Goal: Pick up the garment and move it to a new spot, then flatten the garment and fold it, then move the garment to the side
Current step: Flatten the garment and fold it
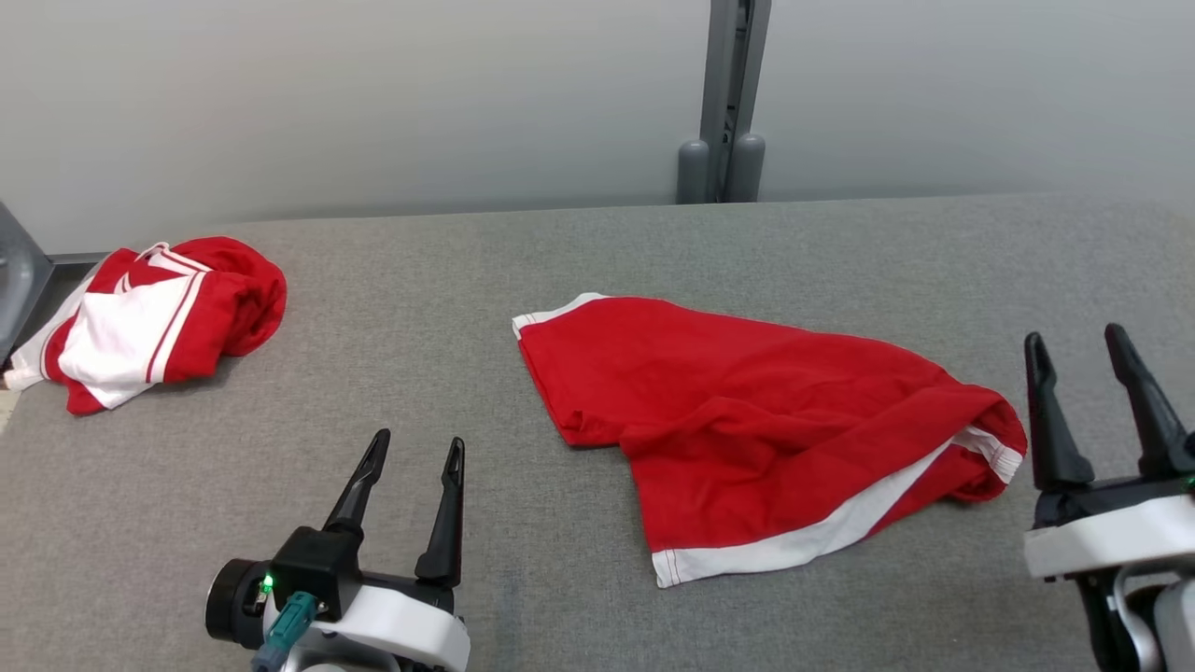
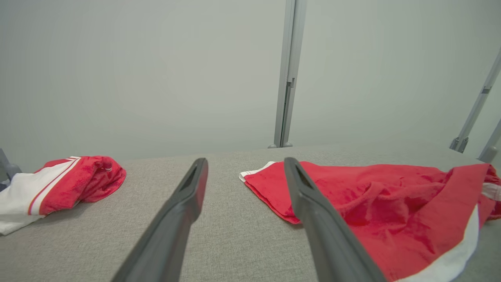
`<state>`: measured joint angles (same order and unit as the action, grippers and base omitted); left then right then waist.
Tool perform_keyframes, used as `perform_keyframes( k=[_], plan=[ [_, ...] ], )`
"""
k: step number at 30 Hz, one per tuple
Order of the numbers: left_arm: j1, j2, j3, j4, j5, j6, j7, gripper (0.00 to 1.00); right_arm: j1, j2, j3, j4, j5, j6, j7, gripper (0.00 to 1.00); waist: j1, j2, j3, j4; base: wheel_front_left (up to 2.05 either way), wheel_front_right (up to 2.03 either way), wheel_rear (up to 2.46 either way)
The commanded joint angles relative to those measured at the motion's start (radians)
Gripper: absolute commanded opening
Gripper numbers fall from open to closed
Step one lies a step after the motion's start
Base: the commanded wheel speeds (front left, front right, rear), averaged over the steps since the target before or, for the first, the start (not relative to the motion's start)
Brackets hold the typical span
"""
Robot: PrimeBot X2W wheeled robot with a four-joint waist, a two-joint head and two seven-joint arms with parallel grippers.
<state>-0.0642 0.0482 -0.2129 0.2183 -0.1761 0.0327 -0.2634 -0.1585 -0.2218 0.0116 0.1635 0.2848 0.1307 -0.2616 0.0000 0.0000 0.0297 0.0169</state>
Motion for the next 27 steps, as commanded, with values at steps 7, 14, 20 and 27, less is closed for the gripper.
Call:
perform_keyframes(
  k=[7,14,20,27],
  plan=[
    [0.024,0.004,0.013,0.001,-0.014,0.029,-0.002,1.00,0.070,0.100,-0.034,-0.025,-0.072,0.000,-0.005,1.00,0.0000,0.0000,-0.015,0.021,0.00,0.00,0.00],
    [0.036,0.004,0.031,0.000,-0.031,0.059,-0.002,1.00,0.084,0.146,-0.034,0.003,-0.108,0.000,-0.005,1.00,0.0000,0.0000,-0.010,0.019,0.00,0.00,0.00],
    [0.040,0.004,0.044,0.001,-0.033,0.071,-0.002,1.00,0.069,0.157,-0.019,0.032,-0.119,0.000,-0.005,1.00,0.0000,0.0000,-0.005,0.016,0.00,0.00,0.00],
    [0.027,0.004,0.044,0.004,-0.027,0.069,-0.002,1.00,0.058,0.163,-0.004,0.055,-0.124,0.000,-0.005,1.00,0.0000,0.0000,-0.001,0.018,0.00,0.00,0.00]
  ],
)
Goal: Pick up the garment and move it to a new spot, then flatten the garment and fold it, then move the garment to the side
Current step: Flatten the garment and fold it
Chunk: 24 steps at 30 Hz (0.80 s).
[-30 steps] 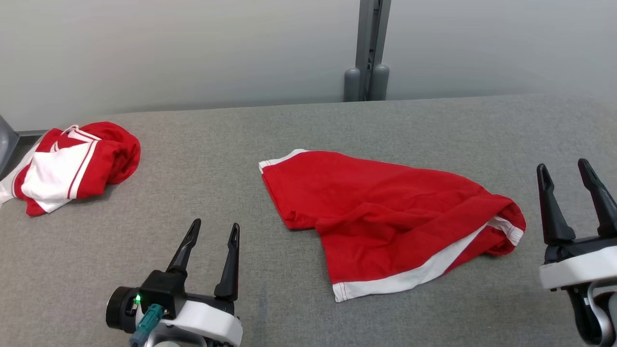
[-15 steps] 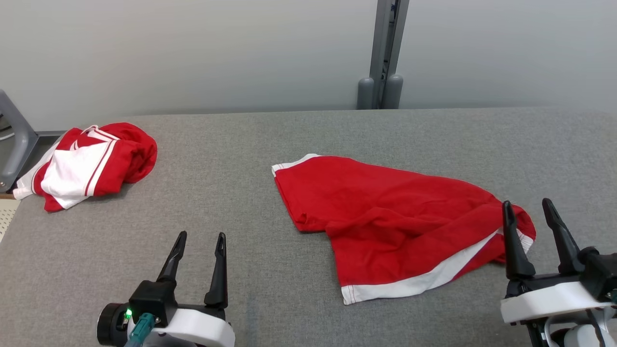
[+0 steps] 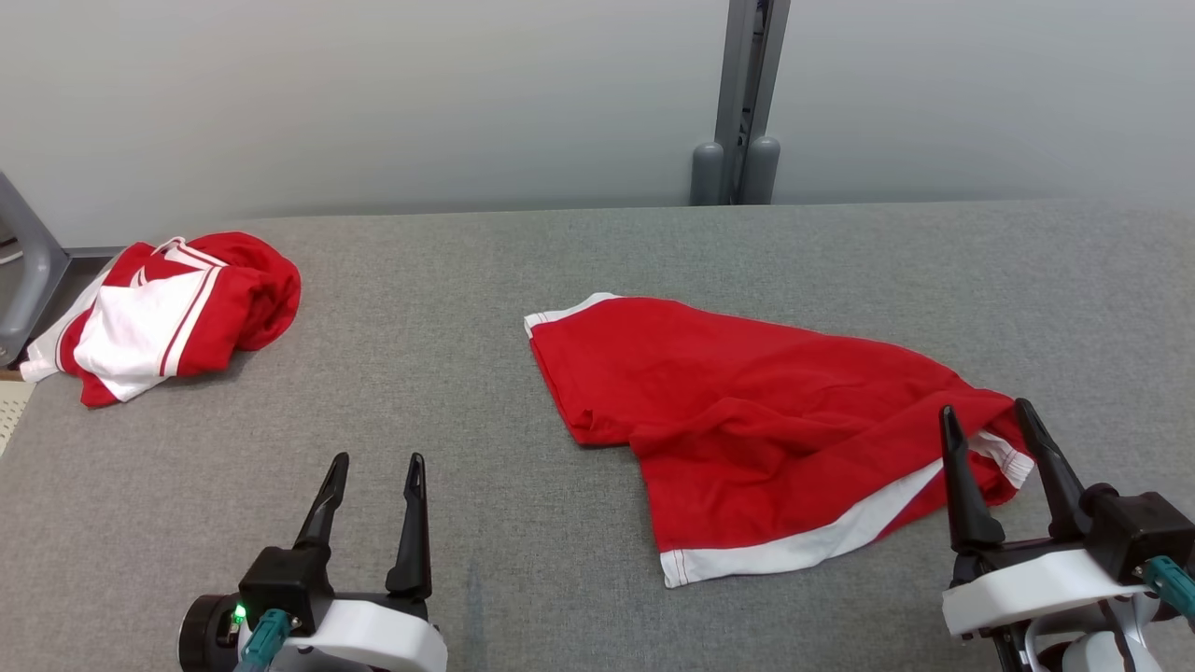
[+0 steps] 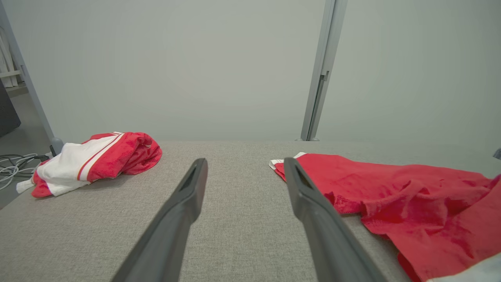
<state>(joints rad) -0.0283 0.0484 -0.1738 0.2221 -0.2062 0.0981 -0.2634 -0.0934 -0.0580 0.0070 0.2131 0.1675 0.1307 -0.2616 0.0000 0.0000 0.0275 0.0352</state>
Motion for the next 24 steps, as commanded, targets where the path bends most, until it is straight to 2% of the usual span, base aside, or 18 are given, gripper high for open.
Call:
perform_keyframes(
  k=[1,14,19,24],
  plan=[
    [-0.010,0.004,0.005,0.001,0.004,0.003,-0.002,1.00,-0.010,-0.001,0.002,0.006,-0.007,0.000,-0.005,1.00,0.0000,0.0000,0.002,0.000,0.00,0.00,0.00],
    [-0.021,0.004,-0.009,0.011,0.012,-0.012,-0.002,1.00,-0.022,0.003,0.006,0.021,-0.012,0.000,-0.005,1.00,0.0000,0.0000,0.015,-0.003,0.00,0.00,0.00],
    [-0.028,0.004,-0.070,0.048,-0.005,-0.049,-0.002,1.00,-0.020,-0.001,-0.011,0.019,-0.016,0.000,-0.005,1.00,0.0000,0.0000,0.025,-0.012,0.00,0.00,0.00],
    [-0.060,0.004,-0.195,0.128,-0.062,-0.109,-0.002,1.00,-0.022,-0.004,-0.027,0.017,-0.025,0.000,-0.005,1.00,0.0000,0.0000,0.046,-0.030,0.00,0.00,0.00]
  ],
)
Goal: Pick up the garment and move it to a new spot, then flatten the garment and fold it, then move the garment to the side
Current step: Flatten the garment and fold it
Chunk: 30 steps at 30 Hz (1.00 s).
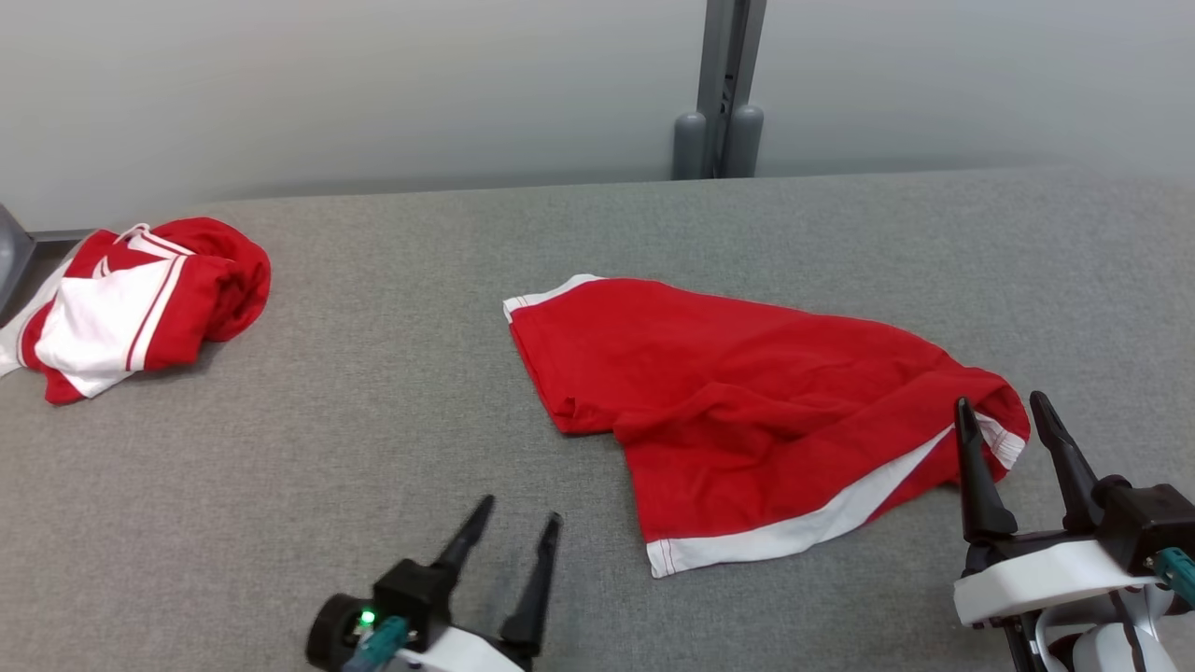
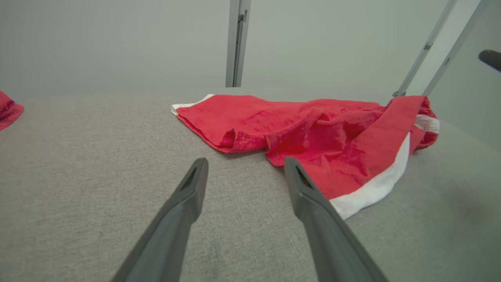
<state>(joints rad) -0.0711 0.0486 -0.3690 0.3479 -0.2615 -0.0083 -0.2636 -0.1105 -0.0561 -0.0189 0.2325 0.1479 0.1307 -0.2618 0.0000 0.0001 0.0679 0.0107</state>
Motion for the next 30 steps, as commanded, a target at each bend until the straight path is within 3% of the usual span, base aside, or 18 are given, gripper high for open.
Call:
perform_keyframes(
  k=[1,10,22,24,26,27,28,30],
  plan=[
    [-0.027,0.004,-0.031,0.024,-0.019,-0.012,-0.001,1.00,-0.006,-0.007,-0.004,-0.002,-0.007,0.000,-0.005,1.00,0.0000,-0.0001,0.011,-0.009,0.00,0.00,0.00],
    [-0.148,0.005,-0.277,0.185,-0.182,-0.063,0.065,1.00,-0.042,-0.007,0.004,-0.003,-0.010,0.000,-0.005,1.00,0.0000,-0.0001,0.066,-0.049,0.00,0.00,0.00],
    [-0.263,0.004,-0.451,0.312,-0.361,-0.017,0.045,1.00,-0.065,-0.005,-0.003,-0.008,-0.008,0.000,-0.005,1.00,0.0000,-0.0001,0.101,-0.104,0.00,0.00,0.00],
    [-0.275,0.004,-0.469,0.318,-0.387,-0.013,0.036,0.70,-0.065,-0.005,-0.005,-0.010,-0.007,0.000,-0.005,1.00,0.0000,-0.0001,0.103,-0.108,0.00,0.00,0.00],
    [-0.287,0.005,-0.485,0.322,-0.404,-0.008,0.026,0.26,-0.064,-0.005,-0.010,-0.011,-0.010,0.000,-0.005,1.00,0.0000,-0.0001,0.104,-0.110,0.00,0.00,0.00],
    [-0.287,0.005,-0.485,0.322,-0.404,-0.008,0.026,0.26,-0.064,-0.005,-0.010,-0.011,-0.010,0.000,-0.005,1.00,0.0000,-0.0001,0.104,-0.110,0.00,0.00,0.00],
    [-0.292,0.004,-0.493,0.324,-0.411,-0.006,0.023,0.00,-0.063,-0.004,-0.012,-0.011,-0.011,0.000,-0.005,1.00,0.0000,-0.0001,0.104,-0.111,0.00,0.00,0.00],
    [-0.299,0.004,-0.506,0.327,-0.425,-0.004,0.015,0.00,-0.060,-0.004,-0.017,-0.011,-0.010,0.000,-0.005,1.00,0.0000,-0.0001,0.105,-0.110,0.00,0.00,0.00]
  ],
)
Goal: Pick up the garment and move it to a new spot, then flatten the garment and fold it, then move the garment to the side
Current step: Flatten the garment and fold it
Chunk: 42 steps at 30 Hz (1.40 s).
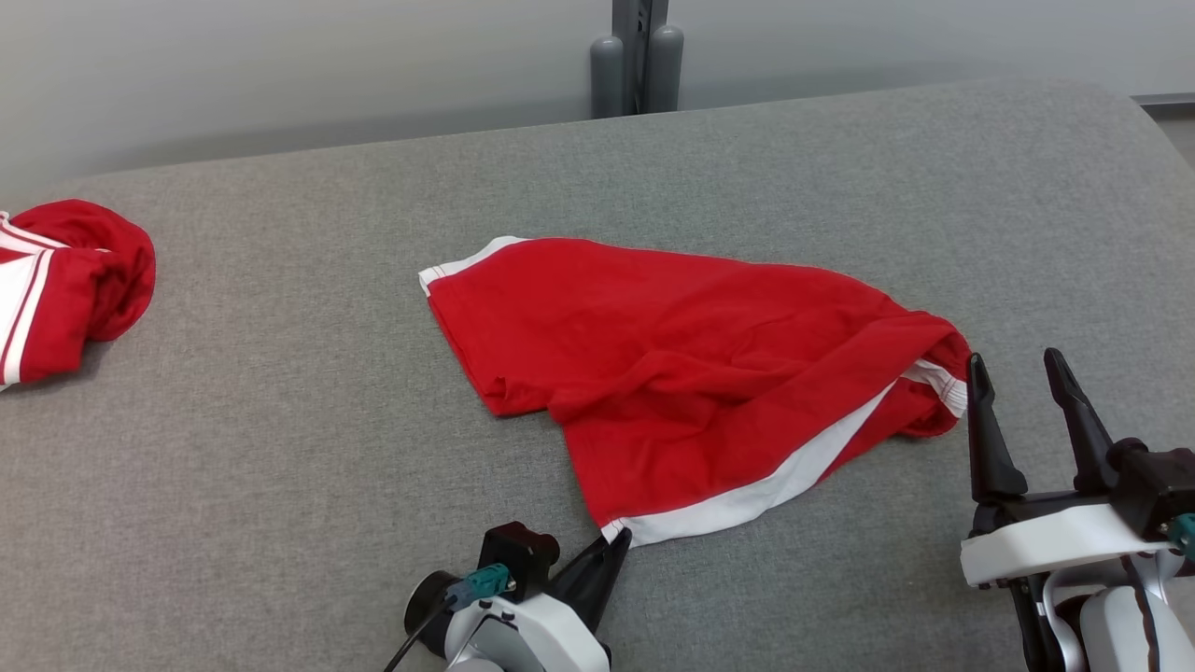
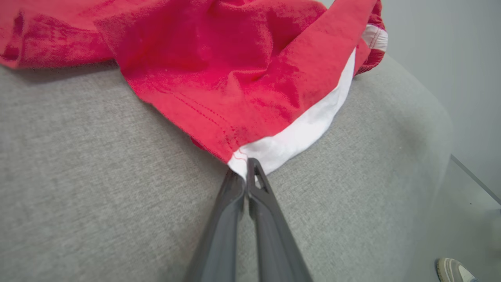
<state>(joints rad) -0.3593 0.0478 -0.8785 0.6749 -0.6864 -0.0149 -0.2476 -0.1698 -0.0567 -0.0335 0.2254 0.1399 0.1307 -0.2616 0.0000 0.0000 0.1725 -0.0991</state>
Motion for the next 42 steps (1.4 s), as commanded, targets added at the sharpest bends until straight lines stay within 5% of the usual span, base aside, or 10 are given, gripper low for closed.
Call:
perform_keyframes(
  k=[1,12,25,29,33,42],
  plan=[
    [-0.020,0.005,-0.001,0.003,-0.008,0.007,-0.009,0.00,0.003,-0.003,-0.008,-0.005,-0.003,0.000,-0.005,1.00,0.0000,0.0000,0.000,0.003,0.00,0.00,0.00],
    [0.024,0.023,0.207,-0.156,0.059,0.058,-0.018,0.00,0.031,-0.028,0.000,0.122,0.038,0.000,-0.005,1.00,0.0000,0.0000,-0.011,0.032,0.00,0.00,0.00],
    [0.131,0.033,0.376,-0.261,0.160,0.039,-0.019,0.00,-0.007,-0.050,0.065,0.266,0.099,0.000,-0.005,1.00,0.0000,0.0000,-0.030,0.050,0.00,0.00,0.00],
    [0.146,0.025,0.391,-0.257,0.174,0.030,-0.019,0.00,-0.037,-0.057,0.108,0.320,0.108,0.000,-0.005,0.65,0.0000,0.0000,-0.035,0.054,0.00,0.00,0.00],
    [0.148,0.020,0.400,-0.254,0.185,0.022,-0.019,0.00,-0.074,-0.065,0.162,0.376,0.124,0.000,-0.005,0.49,0.0000,0.0000,-0.038,0.060,0.00,0.00,0.00],
    [0.153,0.012,0.409,-0.245,0.203,0.009,-0.019,0.00,-0.131,-0.087,0.239,0.424,0.157,0.000,-0.005,0.55,0.0000,0.0000,-0.041,0.075,0.00,0.00,0.00]
  ],
)
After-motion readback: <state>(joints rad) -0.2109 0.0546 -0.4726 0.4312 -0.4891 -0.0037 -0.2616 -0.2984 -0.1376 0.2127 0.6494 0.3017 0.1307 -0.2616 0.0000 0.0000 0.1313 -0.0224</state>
